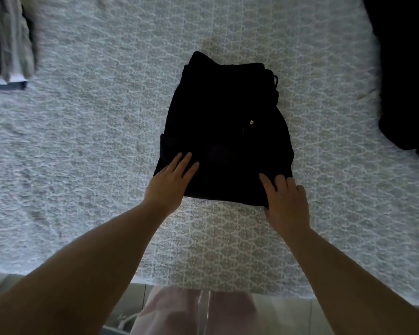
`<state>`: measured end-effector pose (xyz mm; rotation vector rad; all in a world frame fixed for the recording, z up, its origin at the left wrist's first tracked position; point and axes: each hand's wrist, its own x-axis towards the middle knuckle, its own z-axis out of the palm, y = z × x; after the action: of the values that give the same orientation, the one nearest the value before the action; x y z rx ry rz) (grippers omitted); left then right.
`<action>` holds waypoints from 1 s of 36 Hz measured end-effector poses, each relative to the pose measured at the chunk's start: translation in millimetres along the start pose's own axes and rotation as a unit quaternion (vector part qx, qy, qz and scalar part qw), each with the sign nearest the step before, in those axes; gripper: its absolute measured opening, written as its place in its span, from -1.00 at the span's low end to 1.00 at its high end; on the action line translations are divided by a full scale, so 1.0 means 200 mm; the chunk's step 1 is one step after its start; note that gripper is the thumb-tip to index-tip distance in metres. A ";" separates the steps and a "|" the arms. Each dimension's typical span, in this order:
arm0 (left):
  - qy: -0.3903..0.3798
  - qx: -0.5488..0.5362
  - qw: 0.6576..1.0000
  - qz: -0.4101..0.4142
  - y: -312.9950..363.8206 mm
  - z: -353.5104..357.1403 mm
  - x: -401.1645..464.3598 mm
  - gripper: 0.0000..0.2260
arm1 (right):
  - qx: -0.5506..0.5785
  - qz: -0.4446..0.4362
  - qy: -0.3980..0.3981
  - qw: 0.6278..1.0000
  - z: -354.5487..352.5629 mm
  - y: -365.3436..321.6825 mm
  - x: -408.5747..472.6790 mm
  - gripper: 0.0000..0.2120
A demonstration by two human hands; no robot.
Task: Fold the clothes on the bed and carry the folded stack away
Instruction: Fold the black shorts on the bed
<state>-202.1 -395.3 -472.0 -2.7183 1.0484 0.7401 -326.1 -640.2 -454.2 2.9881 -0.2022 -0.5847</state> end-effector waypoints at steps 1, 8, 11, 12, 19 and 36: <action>-0.003 -0.011 1.000 -0.003 0.00 -0.01 0.00 -0.29 | -0.015 -0.028 0.022 0.999 0.00 0.00 0.02 -0.34; -0.041 -0.105 0.993 -0.029 -0.07 -0.33 0.04 -0.56 | 0.024 -0.088 -0.051 0.994 -0.23 0.10 0.20 -0.63; -0.054 -0.111 0.990 -0.068 -0.10 -0.51 0.09 -0.64 | 0.226 0.012 -0.092 0.970 -0.38 0.14 0.24 -0.75; -0.070 -0.104 0.989 -0.079 -0.10 -0.56 0.11 -0.66 | 0.295 0.053 -0.108 0.948 -0.42 0.15 0.25 -0.77; -0.300 -0.110 0.947 -0.043 -0.12 -0.70 0.09 -0.62 | 0.399 0.077 -0.331 0.851 -0.54 0.24 0.22 -0.88; -0.039 -0.652 0.696 -0.298 -0.32 -0.32 0.13 -0.70 | 0.702 0.352 -0.163 0.597 -0.21 0.24 0.24 -0.52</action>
<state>-118.1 -382.2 -432.1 -3.5137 -0.8681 1.8926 -272.1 -691.5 -427.4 3.1241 -2.9237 -1.1779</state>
